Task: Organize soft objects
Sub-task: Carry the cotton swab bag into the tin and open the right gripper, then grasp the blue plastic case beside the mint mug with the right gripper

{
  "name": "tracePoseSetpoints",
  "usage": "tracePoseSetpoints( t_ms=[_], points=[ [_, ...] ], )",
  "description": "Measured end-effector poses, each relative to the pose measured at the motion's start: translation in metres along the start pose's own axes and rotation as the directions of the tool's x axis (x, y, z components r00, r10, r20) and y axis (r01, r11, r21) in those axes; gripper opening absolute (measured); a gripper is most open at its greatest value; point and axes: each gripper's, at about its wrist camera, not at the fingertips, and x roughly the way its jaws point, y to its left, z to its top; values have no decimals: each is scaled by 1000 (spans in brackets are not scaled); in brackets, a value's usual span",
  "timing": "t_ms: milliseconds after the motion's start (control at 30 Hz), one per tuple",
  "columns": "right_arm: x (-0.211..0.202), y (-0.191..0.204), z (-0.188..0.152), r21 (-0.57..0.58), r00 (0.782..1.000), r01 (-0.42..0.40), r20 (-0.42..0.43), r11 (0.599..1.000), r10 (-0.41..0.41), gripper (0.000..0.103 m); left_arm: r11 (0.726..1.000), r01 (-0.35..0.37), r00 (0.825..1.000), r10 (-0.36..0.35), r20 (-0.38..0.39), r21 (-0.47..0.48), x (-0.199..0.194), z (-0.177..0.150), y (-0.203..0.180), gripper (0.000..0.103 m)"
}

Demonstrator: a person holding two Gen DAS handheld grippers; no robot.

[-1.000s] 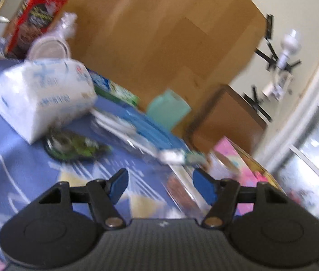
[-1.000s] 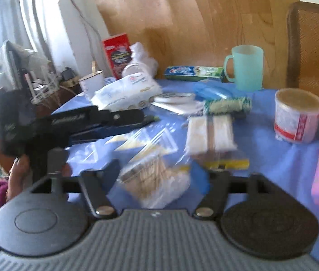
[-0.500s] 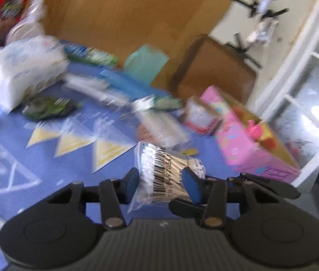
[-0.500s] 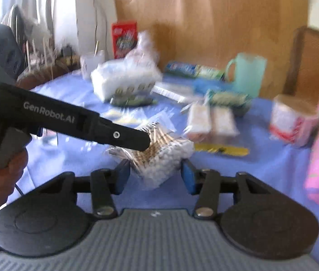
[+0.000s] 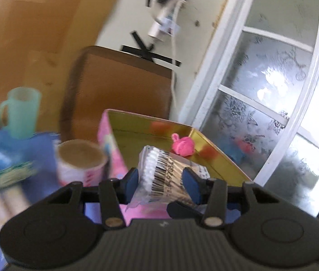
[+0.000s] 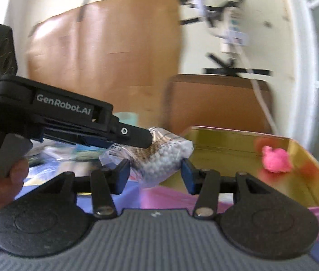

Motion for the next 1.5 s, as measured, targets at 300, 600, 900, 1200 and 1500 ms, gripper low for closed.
tracePoseSetpoints(
  t_ms=[300, 600, 900, 1200, 1500],
  points=[
    [28, -45, -13, 100, 978, 209, -12, 973, -208, 76, 999, -36, 999, 36, 4, 32, -4, -18, 0, 54],
    [32, -9, 12, 88, 998, 49, 46, 995, -53, 69, 956, -277, 953, 286, 101, -98, -103, -49, 98, 57],
    [168, 92, 78, -72, 901, -359, -289, 931, 325, 71, 847, -448, 866, 490, 96, -286, -132, -71, 185, 57],
    [319, 156, 56, -158, 722, -378, -668, 912, 183, 76, 865, -434, 872, 473, 124, -252, -132, -74, 180, 57],
    [318, 166, 56, -145, 763, -350, -617, 925, 192, 57, 848, -416, 872, 475, 121, -328, -136, -72, 194, 57]
  ],
)
